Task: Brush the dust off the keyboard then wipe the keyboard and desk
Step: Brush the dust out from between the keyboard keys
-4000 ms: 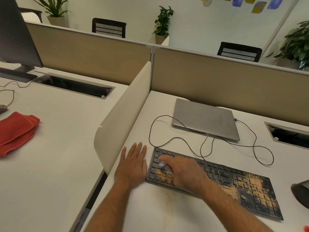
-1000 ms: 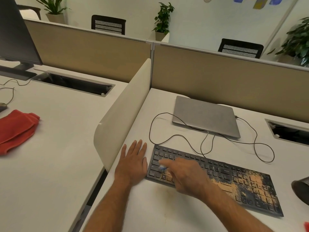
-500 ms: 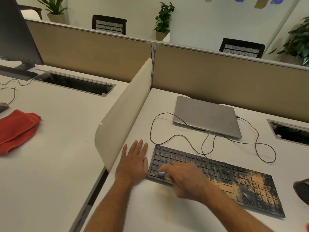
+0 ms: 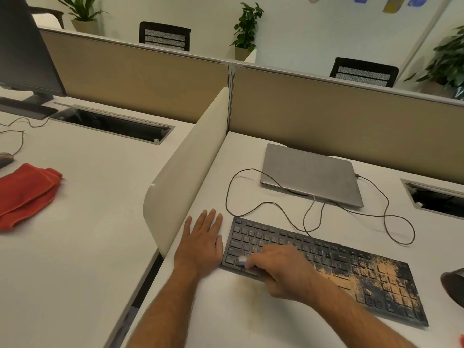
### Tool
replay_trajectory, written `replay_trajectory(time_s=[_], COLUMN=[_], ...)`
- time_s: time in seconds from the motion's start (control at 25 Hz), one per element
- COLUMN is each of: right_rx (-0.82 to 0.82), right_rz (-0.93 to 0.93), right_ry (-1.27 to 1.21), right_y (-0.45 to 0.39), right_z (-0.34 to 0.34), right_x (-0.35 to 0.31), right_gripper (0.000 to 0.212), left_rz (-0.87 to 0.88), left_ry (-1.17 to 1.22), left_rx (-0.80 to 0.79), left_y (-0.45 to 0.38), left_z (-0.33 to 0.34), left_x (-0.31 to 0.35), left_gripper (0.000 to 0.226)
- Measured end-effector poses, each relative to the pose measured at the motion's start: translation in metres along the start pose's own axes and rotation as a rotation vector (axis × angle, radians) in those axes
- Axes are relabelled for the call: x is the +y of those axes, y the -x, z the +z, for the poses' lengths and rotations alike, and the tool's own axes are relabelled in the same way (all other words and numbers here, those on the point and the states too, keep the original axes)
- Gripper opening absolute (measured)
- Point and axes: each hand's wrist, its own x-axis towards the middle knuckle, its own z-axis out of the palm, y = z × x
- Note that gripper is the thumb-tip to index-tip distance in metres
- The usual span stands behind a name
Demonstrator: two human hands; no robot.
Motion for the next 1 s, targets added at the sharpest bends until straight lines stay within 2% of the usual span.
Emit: replay_trajectory(time_s=[0.08, 0.16, 0.32, 0.44, 0.6, 0.72, 0.84, 1.0], right_rx=[0.116, 0.211, 0.109, 0.039, 0.145, 0.113, 0.082, 0.200], right_rz=[0.047, 0.114, 0.036, 0.038, 0.091, 0.042, 0.084, 0.112], right_ry=[-0.133, -0.192, 0.002, -0.087, -0.186, -0.062, -0.201, -0.211], right_y=[0.000, -0.002, 0.000, 0.005, 0.008, 0.013, 0.016, 0.008], right_z=[-0.005, -0.010, -0.003, -0.004, -0.009, 0.000, -0.002, -0.004], right_x=[0.004, 0.009, 0.010, 0.001, 0.003, 0.001, -0.007, -0.005], right_gripper=[0.012, 0.016, 0.013, 0.016, 0.017, 0.014, 0.017, 0.019], left_rz=[0.003, 0.004, 0.002, 0.000, 0.004, 0.002, -0.002, 0.003], left_ry=[-0.002, -0.006, -0.002, -0.010, -0.004, -0.005, -0.018, -0.005], left_rx=[-0.008, -0.013, -0.011, -0.014, -0.006, 0.003, -0.010, 0.004], left_y=[0.000, 0.000, 0.000, 0.000, 0.000, 0.001, 0.000, 0.000], left_z=[-0.001, -0.002, -0.002, -0.002, -0.001, 0.000, 0.000, 0.000], left_x=[0.000, 0.000, 0.000, 0.001, 0.000, 0.000, 0.000, 0.000], left_gripper=[0.074, 0.073, 0.073, 0.074, 0.073, 0.073, 0.073, 0.074])
